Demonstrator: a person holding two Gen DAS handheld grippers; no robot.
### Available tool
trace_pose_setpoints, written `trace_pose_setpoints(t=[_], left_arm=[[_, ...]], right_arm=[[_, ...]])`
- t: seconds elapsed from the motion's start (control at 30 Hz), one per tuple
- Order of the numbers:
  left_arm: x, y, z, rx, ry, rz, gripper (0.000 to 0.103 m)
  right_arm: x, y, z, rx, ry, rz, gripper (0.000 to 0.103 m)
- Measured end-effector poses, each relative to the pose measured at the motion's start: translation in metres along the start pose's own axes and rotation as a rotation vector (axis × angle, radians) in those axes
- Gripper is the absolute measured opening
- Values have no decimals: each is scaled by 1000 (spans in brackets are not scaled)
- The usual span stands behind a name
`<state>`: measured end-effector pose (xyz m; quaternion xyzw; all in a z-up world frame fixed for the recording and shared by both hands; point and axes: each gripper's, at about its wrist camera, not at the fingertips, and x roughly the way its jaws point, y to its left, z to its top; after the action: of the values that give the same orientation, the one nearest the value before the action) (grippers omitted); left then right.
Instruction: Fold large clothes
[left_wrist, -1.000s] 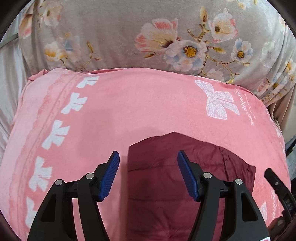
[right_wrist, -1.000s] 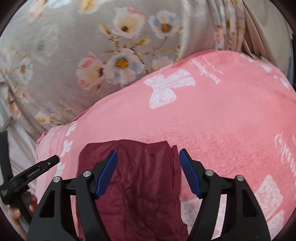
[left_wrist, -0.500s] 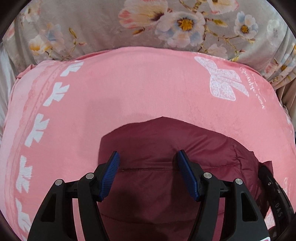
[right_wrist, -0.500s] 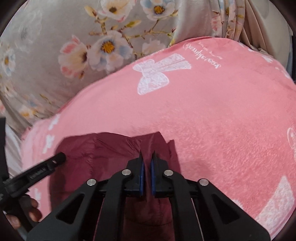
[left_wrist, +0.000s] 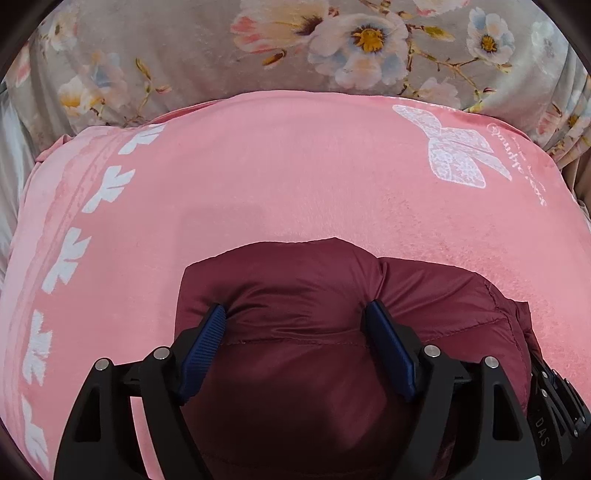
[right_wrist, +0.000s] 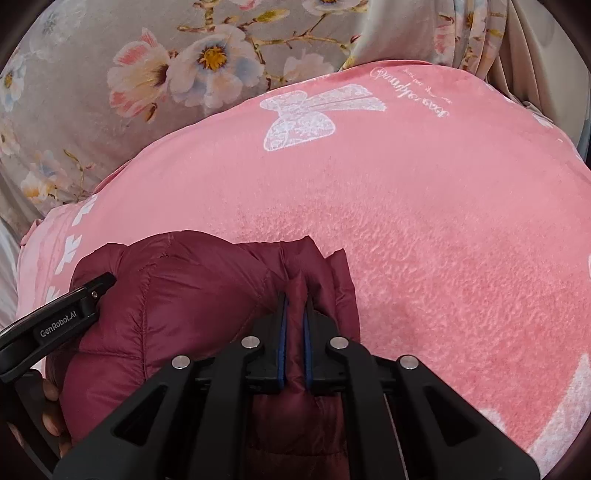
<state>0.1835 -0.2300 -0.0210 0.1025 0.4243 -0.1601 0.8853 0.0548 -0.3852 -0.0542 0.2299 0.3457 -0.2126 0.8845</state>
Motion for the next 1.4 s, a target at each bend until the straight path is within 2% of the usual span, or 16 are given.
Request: trace_pose_setpoints(t=[0.37, 0.8, 1.07, 1.13, 1.17, 1.23, 1.3, 1.33, 1.4], left_arm=[[11, -9, -9, 23, -52, 36, 86], [15, -12, -15, 28, -90, 65, 88], [15, -11, -16, 28, -99, 70, 89], [13, -10, -15, 26, -94, 65, 89], [12, -9, -14, 26, -91, 64, 89], [3, -6, -14, 42, -77, 49, 89], [-13, -1, -17, 47, -69, 38, 89], [-20, 0, -19, 47, -69, 34, 88], [-37, 0, -24, 58, -73, 23, 88]], right_arm=[[5, 2, -7, -16, -16, -9, 6], [6, 3, -8, -11, -20, -7, 5], [8, -2, -7, 20, -17, 28, 5], [8, -7, -6, 42, -10, 61, 6], [6, -13, -3, 62, 1, 87, 6], [-6, -19, 0, 81, 5, 88, 8], [-30, -20, 1, 69, -47, 44, 22], [-46, -18, 1, 53, -87, 16, 23], [-68, -11, 0, 16, -126, 15, 23]])
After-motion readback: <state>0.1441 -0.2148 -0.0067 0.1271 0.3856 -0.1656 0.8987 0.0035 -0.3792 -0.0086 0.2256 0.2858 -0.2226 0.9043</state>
